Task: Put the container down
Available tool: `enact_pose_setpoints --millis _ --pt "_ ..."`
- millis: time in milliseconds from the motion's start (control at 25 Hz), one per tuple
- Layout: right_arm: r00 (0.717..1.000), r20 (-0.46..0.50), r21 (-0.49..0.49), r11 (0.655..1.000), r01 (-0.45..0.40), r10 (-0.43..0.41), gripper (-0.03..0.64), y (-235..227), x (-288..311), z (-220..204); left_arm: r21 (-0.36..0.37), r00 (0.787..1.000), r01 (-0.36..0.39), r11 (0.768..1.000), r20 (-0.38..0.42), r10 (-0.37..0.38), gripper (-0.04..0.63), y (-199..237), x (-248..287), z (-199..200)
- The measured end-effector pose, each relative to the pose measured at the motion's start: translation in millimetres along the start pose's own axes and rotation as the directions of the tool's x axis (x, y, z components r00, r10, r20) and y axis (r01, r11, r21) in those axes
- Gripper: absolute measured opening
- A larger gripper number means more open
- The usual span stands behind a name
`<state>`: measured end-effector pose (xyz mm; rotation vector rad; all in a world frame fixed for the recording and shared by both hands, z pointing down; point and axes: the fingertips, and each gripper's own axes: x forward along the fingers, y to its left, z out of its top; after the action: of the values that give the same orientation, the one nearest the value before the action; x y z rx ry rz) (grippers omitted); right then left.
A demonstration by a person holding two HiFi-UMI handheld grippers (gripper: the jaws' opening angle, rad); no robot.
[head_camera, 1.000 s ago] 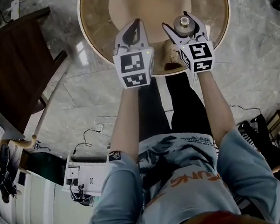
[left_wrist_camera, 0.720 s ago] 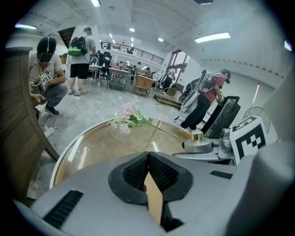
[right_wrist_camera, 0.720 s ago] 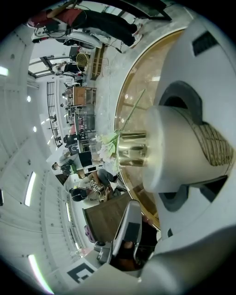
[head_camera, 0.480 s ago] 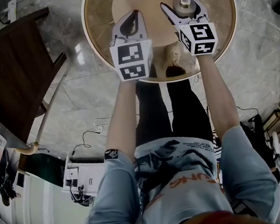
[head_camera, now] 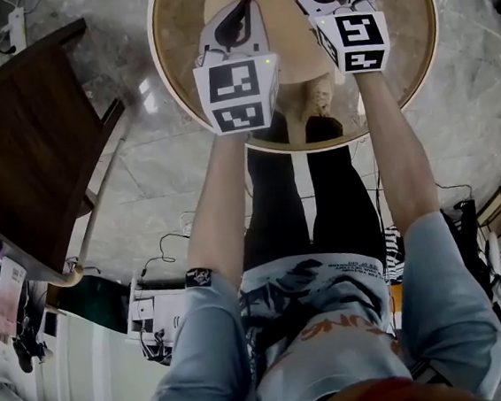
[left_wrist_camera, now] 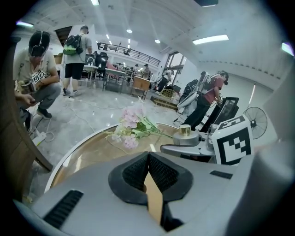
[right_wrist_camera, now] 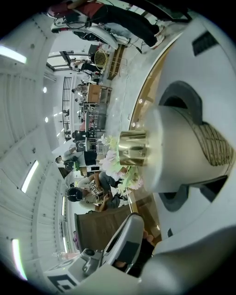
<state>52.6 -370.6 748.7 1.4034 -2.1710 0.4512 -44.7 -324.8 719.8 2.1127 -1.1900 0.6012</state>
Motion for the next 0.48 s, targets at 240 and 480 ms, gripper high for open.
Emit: enact_pose_setpoints --millis 240,480 --pt "0.999 0.04 -0.016 1.0 0.026 -0.026 0.359 -2 16 5 -0.007 1.0 0.011 1.0 0.011 -0.01 0.028 7 12 3" --pt "0.997 0.072 -0.018 0.999 0.04 -0.039 0.359 -8 24 14 -0.025 1.0 0.013 1.0 0.022 -0.013 0.028 13 17 5"
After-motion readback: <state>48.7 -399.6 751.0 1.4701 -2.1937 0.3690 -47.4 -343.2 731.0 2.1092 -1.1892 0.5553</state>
